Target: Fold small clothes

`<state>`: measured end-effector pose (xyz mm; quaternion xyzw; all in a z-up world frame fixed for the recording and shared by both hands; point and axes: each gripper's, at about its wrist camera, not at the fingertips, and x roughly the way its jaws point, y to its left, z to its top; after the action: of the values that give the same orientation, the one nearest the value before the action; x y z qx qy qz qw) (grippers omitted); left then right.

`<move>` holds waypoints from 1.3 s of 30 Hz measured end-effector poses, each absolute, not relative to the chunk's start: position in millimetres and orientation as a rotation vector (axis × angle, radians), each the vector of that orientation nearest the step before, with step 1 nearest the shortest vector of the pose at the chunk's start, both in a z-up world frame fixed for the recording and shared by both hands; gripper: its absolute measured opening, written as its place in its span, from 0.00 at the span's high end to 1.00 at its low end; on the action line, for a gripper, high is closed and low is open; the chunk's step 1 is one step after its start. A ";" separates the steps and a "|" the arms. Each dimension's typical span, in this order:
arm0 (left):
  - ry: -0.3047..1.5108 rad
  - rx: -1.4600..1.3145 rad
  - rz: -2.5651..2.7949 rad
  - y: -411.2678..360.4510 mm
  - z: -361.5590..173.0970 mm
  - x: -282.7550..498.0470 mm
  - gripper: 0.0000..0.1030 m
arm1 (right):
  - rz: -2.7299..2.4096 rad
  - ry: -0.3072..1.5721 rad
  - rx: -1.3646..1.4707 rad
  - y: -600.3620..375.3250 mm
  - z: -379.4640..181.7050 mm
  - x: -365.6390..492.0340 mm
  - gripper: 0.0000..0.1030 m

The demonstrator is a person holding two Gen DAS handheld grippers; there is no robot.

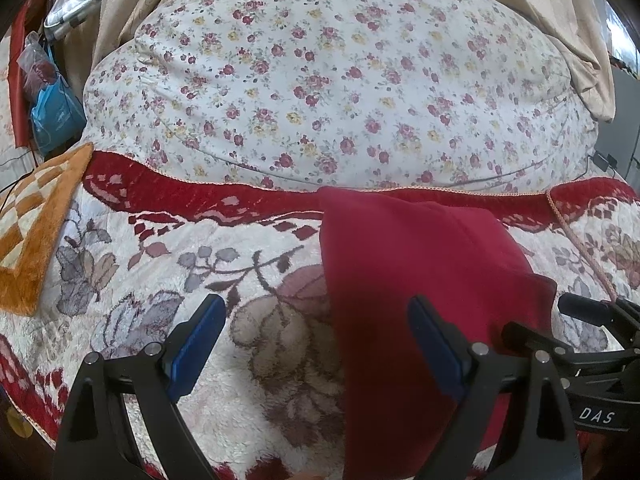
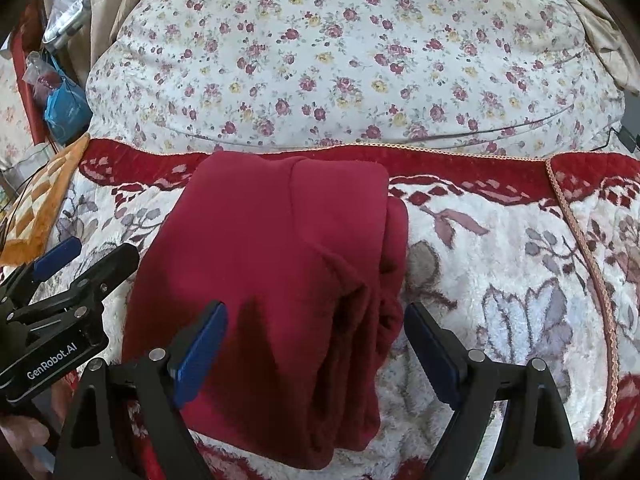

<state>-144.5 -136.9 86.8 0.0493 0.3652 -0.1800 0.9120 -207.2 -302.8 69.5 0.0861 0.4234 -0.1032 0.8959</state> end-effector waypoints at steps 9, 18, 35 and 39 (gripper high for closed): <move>0.753 0.110 -0.376 -138.0 84.5 -143.6 0.11 | -0.211 0.882 0.185 -301.5 67.4 -206.3 0.10; 0.752 0.113 -0.378 -138.9 84.1 -144.0 0.11 | -0.204 0.890 0.183 -302.6 66.0 -204.9 0.10; 0.769 0.115 -0.389 -143.2 78.7 -143.9 0.11 | -0.196 0.900 0.171 -303.4 64.2 -201.1 0.10; 0.756 0.113 -0.397 -142.8 80.1 -144.9 0.11 | -0.190 0.902 0.163 -302.6 63.5 -201.3 0.10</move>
<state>-144.9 -142.8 80.1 0.0546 0.3663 -0.1924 0.9087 -201.3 -302.6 63.5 0.0784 0.4346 -0.0914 0.8925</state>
